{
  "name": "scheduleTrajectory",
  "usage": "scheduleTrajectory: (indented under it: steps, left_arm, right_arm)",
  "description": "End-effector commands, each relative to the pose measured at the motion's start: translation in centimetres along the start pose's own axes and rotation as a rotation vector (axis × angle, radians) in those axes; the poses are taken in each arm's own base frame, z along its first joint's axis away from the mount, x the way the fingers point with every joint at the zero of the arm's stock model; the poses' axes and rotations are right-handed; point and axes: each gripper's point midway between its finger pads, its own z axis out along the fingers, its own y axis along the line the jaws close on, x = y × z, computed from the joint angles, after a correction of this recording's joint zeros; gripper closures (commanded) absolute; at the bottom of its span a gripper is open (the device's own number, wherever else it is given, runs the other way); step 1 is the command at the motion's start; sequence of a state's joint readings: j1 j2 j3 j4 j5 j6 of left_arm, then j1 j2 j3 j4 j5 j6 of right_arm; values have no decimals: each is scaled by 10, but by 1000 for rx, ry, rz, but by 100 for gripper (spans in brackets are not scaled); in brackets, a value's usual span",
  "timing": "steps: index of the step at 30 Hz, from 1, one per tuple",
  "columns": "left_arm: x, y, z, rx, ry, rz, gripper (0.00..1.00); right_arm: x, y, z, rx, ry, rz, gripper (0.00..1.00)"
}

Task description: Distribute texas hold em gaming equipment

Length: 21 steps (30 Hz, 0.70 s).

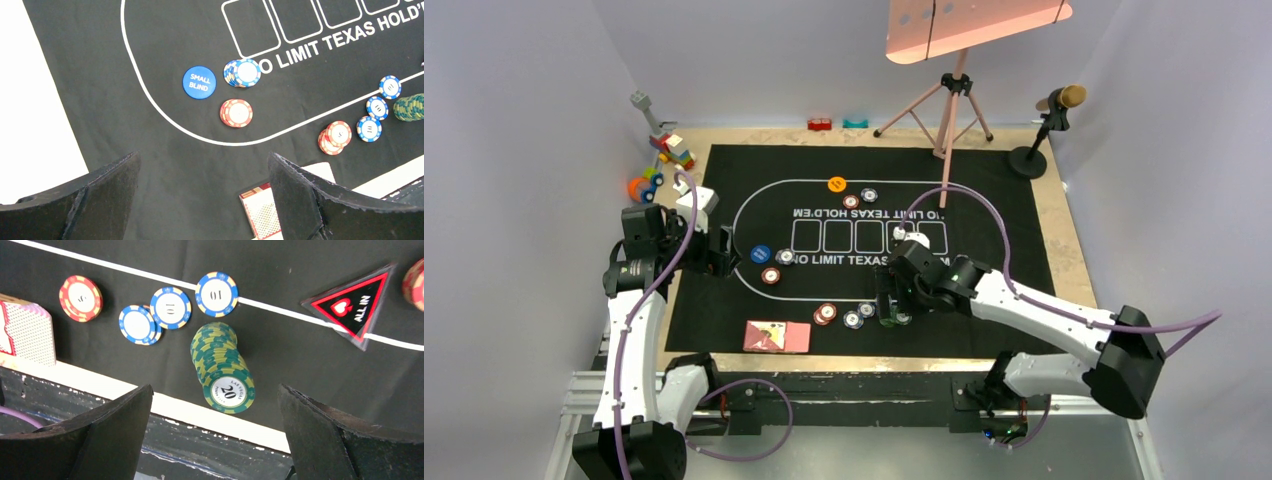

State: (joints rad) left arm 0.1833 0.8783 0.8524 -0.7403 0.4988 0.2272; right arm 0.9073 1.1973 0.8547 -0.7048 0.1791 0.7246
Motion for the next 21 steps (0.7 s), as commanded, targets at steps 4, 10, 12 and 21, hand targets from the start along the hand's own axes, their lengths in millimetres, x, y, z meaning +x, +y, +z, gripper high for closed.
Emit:
scheduleTrajectory:
  steps: [4, 10, 12, 21]
  left_arm:
    - [-8, 0, -1, 6, -43, 24, 0]
    - [-8, 1, -1, 6, -42, 24, 0]
    - [-8, 1, 0, 6, -41, 23, 0]
    - [-8, 1, -1, 5, -42, 24, 0]
  right_arm:
    - [25, 3, 20, 26, 78, 2, 1]
    - [28, 0, 30, 46, 77, -3, 2]
    - [25, 1, 31, 52, 68, -3, 2]
    - [20, 6, 39, 51, 58, -1, 22]
